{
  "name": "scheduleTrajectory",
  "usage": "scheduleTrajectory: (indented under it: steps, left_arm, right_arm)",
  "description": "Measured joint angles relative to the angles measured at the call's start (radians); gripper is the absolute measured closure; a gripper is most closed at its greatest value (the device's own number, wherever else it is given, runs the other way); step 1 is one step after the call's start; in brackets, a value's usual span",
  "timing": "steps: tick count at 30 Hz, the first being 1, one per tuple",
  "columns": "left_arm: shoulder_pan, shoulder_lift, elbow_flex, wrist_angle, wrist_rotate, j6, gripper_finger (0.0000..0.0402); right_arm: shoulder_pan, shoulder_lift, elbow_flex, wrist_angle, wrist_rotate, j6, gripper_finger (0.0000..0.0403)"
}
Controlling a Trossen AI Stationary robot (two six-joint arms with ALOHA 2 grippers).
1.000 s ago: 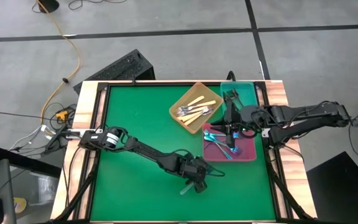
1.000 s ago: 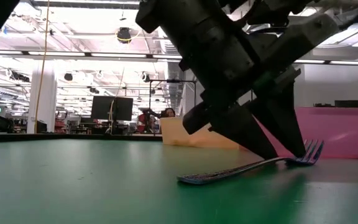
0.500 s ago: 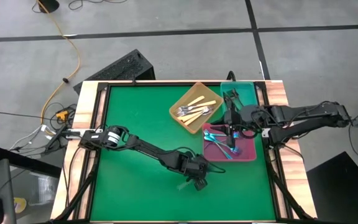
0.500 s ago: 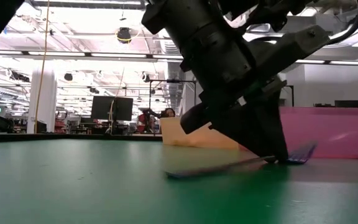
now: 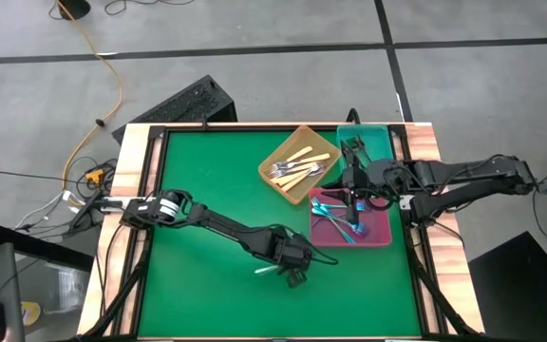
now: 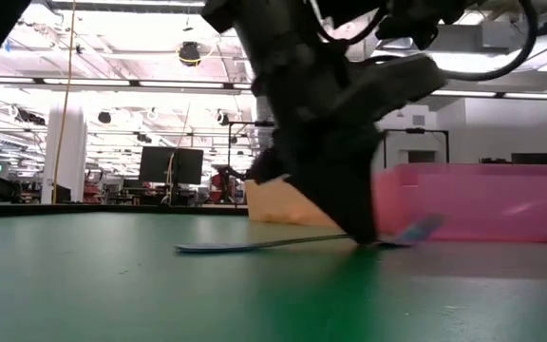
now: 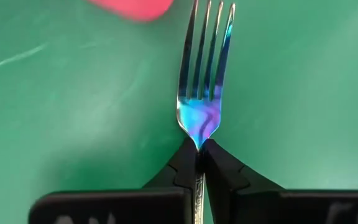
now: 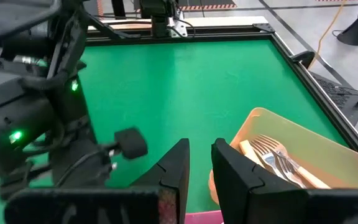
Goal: Sort silverware by color (type)
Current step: Put the blue fork into the pink bin
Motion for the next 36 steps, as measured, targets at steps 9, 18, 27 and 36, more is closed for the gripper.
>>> scheduleTrajectory:
  steps: [9,18,27,36]
  left_arm:
    - [-0.007,-0.064,-0.004,-0.301,-0.081,0.071,0.0401]
    - [-0.045,-0.094,-0.003,-0.367,-0.18,0.131,0.0401]
    - [-0.074,-0.246,-0.171,-0.254,-0.271,0.193,0.0401]
    - [-0.071,-0.732,-0.748,0.358,-0.282,0.143,0.0401]
  right_arm:
    - [0.0,0.0,0.0,0.004,0.0,0.0,0.031]
    - [0.003,-0.001,0.0,0.001,0.0,0.011,0.031]
    - [0.001,-0.001,0.0,-0.005,0.0,0.01,0.031]
    - [0.001,-0.001,0.0,-0.001,0.001,0.0,0.031]
